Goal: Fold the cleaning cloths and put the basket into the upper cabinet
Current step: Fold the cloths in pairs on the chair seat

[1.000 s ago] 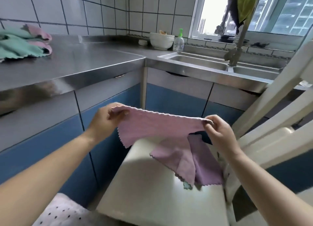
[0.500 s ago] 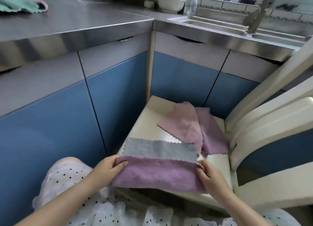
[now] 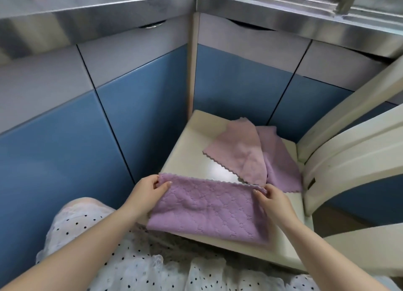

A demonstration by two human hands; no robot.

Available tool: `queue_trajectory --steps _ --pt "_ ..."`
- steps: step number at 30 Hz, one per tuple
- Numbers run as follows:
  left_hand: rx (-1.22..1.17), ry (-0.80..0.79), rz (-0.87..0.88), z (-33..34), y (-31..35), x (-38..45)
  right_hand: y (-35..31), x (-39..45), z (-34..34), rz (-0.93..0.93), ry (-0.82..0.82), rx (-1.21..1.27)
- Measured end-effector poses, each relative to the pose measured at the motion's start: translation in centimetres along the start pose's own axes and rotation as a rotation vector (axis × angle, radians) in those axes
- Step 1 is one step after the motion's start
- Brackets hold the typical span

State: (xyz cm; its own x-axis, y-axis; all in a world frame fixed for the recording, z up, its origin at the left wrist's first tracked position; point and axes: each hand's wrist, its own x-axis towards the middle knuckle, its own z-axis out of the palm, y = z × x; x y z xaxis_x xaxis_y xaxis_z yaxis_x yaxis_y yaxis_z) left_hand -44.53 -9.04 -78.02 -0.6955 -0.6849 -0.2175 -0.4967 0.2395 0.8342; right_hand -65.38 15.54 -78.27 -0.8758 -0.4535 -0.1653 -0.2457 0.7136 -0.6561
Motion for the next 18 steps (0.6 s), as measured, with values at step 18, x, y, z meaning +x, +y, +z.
queue_trajectory --steps 18 --pt "0.459 0.121 -0.004 0.2 0.1 1.5 0.6 1.7 -0.3 -0.177 0.193 -0.228"
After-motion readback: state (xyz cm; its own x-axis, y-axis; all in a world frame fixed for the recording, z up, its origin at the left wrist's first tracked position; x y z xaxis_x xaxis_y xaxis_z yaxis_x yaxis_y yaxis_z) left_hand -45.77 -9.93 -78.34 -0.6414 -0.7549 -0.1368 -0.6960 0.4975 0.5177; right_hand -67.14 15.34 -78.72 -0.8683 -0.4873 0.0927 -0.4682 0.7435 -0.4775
